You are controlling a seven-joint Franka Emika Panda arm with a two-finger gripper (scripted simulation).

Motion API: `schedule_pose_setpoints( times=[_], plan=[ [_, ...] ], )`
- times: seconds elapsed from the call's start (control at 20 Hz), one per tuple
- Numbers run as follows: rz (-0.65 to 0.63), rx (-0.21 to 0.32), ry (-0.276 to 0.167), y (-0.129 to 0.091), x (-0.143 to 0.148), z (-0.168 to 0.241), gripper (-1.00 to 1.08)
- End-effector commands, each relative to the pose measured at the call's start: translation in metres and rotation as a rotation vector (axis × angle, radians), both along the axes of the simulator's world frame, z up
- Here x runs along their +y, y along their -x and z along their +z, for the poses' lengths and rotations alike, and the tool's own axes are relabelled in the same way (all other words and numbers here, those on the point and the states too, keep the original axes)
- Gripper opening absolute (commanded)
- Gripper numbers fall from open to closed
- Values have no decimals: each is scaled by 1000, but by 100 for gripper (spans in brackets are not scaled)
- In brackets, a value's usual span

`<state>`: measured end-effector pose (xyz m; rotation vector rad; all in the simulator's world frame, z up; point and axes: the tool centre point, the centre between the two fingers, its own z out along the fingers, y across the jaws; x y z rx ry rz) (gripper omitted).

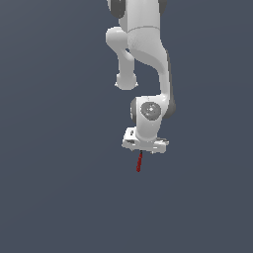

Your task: Pick up the object and move it to a goal position.

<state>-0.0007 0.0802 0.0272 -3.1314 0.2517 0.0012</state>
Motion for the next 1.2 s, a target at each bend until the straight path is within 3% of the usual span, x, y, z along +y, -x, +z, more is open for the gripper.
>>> schedule_pose_setpoints(
  times=[0.0,0.25,0.3,1.15],
  plan=[
    [-1,-1,0,0,0,-10,100],
    [-1,-1,0,-1,0,-17,100],
    [-1,-1,0,-1,0,-17,-100],
    [-3,-1,1,0,-14,-4,-100]
  ],
)
